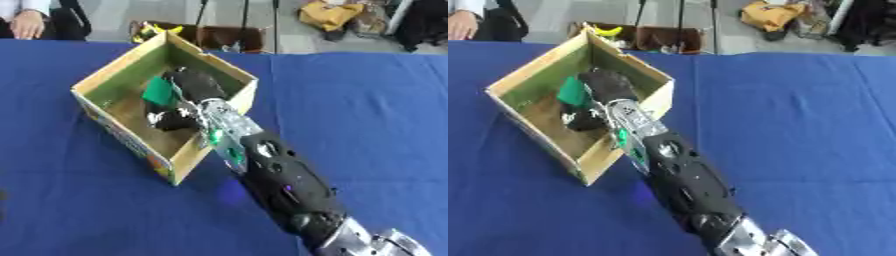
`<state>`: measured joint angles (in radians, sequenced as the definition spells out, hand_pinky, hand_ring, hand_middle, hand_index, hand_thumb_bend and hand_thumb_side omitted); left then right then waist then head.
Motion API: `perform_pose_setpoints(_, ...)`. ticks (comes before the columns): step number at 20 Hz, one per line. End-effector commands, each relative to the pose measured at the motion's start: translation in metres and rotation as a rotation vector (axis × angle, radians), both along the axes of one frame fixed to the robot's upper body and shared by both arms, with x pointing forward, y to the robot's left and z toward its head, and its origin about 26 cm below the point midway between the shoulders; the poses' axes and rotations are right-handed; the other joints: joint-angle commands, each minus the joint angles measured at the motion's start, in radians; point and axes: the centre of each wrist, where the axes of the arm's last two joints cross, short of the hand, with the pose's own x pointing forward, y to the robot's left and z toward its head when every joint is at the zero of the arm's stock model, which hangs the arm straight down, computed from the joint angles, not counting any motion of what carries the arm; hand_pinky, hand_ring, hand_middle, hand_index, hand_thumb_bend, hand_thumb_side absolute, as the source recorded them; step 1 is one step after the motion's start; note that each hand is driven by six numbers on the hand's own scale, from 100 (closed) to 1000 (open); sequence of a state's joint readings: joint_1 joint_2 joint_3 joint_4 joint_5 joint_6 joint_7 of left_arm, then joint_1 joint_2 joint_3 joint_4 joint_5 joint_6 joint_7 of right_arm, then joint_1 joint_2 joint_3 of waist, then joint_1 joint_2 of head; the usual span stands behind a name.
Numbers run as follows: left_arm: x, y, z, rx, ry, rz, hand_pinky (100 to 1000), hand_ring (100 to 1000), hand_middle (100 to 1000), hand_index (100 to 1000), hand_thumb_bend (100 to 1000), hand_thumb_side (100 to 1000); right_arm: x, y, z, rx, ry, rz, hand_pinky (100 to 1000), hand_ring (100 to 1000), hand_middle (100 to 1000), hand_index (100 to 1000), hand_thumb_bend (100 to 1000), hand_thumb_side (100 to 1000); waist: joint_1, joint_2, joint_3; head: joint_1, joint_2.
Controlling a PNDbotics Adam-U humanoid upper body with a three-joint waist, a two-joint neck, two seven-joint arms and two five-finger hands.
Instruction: Pick up objects on the table and place them in the box.
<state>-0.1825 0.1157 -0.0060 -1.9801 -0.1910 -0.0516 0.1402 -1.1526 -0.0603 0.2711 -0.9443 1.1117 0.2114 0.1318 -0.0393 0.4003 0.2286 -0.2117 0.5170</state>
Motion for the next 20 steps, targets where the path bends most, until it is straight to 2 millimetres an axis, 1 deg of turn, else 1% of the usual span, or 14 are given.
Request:
perform_pose_setpoints(1,-0.002,0.001,0.007,0.015,-0.025,-0.008,254,422,518,793,100,928,-0.002,0.001,0.012,-0.018,-0.045,0.01,700,807,754,849,561,810,0.005,-0.02,0.002,-0.005,-0.014)
perform_pose_setpoints(2,-0.002,0.001,0.007,0.015,-0.024,-0.008,254,422,518,793,100,928,-0.002,0.001,0.013,-0.021,-0.054,0.01,720,831,776,866,579,874,0.005,-0.02,0.002,-0.005,-0.013)
perform_pose_setpoints(3,-0.002,0.001,0.007,0.015,-0.024,-0.008,254,422,518,793,100,928,-0.002,0.001,0.015,-0.023,-0.064,0.009,725,840,782,868,586,898,0.005,-0.021,0.001,-0.005,-0.013)
perform_pose_setpoints(4,-0.002,0.001,0.007,0.015,-0.023,-0.008,254,422,518,793,100,927,-0.003,0.0,0.017,-0.02,-0.073,0.009,748,869,803,875,604,952,0.004,-0.022,0.0,-0.004,-0.012)
perform_pose_setpoints(6,-0.002,0.002,0.007,0.015,-0.023,-0.007,254,422,518,793,100,928,-0.004,-0.002,0.023,-0.003,-0.089,0.01,766,894,826,890,622,1000,0.004,-0.024,-0.003,-0.001,-0.01)
perform_pose_setpoints(8,-0.002,0.002,0.006,0.016,-0.022,-0.006,254,422,518,793,100,928,-0.006,-0.005,0.031,0.033,-0.111,0.01,768,901,827,895,615,1000,0.005,-0.026,-0.006,0.003,-0.008)
perform_pose_setpoints(12,-0.003,0.003,0.005,0.016,-0.018,0.001,254,421,518,792,100,928,-0.014,-0.017,0.058,0.121,-0.21,0.014,768,907,825,901,588,1000,0.006,-0.031,-0.015,0.014,-0.003)
perform_pose_setpoints(16,-0.003,0.005,0.004,0.016,-0.014,0.012,254,421,518,792,100,929,-0.022,-0.041,0.087,0.211,-0.315,-0.012,767,910,821,902,554,1000,0.009,-0.039,-0.027,0.032,0.004)
perform_pose_setpoints(20,-0.004,0.007,0.003,0.014,-0.011,0.03,254,421,517,791,100,928,-0.032,-0.075,0.113,0.296,-0.428,-0.04,763,904,815,908,524,1000,0.017,-0.048,-0.046,0.059,0.016)
